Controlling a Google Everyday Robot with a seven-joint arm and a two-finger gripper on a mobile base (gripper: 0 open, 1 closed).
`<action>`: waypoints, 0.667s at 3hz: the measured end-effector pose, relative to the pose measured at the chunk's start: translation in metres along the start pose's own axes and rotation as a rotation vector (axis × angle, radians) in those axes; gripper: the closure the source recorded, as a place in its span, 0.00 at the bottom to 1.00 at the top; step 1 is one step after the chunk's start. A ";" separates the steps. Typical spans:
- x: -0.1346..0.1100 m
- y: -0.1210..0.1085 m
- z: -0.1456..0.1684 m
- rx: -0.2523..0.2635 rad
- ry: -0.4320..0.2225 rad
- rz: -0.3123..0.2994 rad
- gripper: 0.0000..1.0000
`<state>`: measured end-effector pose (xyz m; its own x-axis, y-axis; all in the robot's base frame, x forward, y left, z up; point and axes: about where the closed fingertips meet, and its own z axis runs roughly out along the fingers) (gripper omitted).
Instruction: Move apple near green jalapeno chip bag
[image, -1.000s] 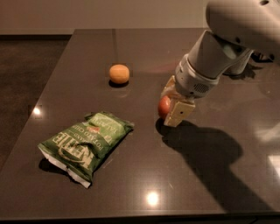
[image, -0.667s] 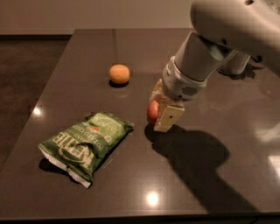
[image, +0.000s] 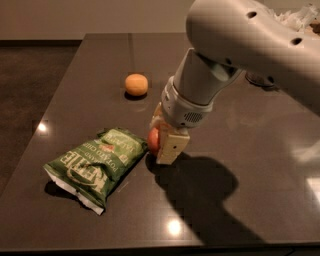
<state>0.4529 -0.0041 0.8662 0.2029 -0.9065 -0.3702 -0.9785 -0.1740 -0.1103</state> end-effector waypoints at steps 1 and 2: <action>-0.008 0.004 0.014 0.008 0.001 -0.014 0.83; -0.010 0.004 0.021 0.010 -0.003 -0.012 0.61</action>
Offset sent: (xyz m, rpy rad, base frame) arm -0.0038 0.0202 -0.0251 0.0145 -0.0102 -0.0002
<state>0.4473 0.0121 0.8498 0.2149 -0.9032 -0.3715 -0.9756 -0.1810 -0.1243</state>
